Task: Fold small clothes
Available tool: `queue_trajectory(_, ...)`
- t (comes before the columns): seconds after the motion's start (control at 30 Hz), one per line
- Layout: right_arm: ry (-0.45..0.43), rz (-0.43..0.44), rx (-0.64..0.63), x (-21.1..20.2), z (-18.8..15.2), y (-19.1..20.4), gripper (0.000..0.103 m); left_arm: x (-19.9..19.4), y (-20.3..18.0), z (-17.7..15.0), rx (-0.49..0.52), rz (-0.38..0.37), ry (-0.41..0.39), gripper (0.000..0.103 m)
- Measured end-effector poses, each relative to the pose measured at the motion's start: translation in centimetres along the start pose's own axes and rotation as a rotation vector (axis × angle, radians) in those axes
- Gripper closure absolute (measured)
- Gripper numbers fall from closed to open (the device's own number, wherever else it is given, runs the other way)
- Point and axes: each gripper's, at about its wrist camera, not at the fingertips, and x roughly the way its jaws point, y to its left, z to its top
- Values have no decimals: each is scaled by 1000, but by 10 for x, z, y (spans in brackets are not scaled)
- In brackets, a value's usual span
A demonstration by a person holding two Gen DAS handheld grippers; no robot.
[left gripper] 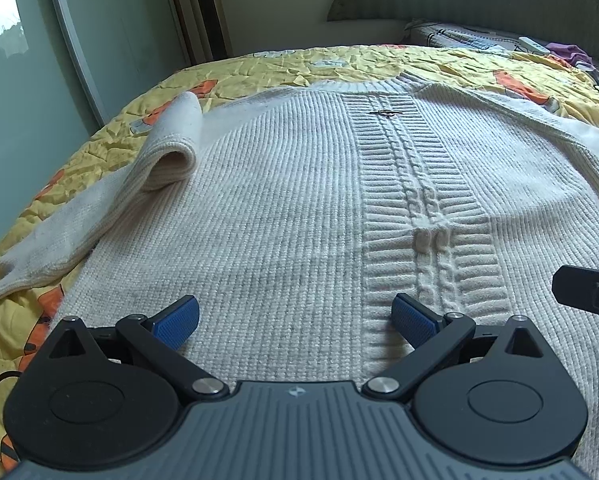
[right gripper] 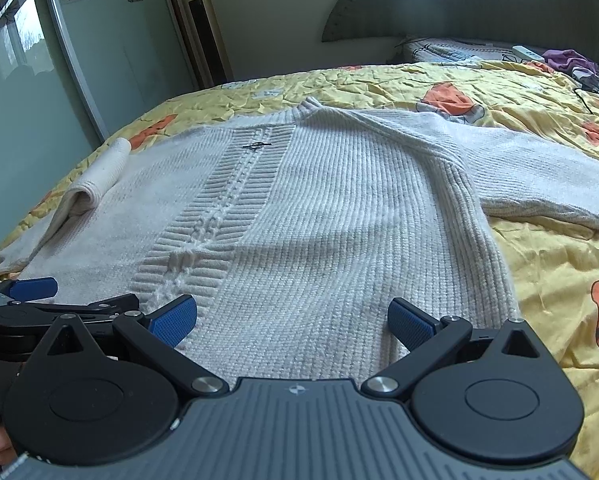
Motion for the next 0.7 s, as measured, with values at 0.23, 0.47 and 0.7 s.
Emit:
queue_trajectory(0.23, -19, 15, -1, -3, -1, -2, 0, -1, -3, 1, 11, 4, 0, 0)
queue_trajectory(0.47, -36, 52, 21, -4, -1, -9, 0, -1, -10, 4, 28, 7, -2, 0)
queue_trajectory(0.7, -72, 115, 46, -8, 2, -24, 0, 1, -20, 12, 53, 27, -5, 0)
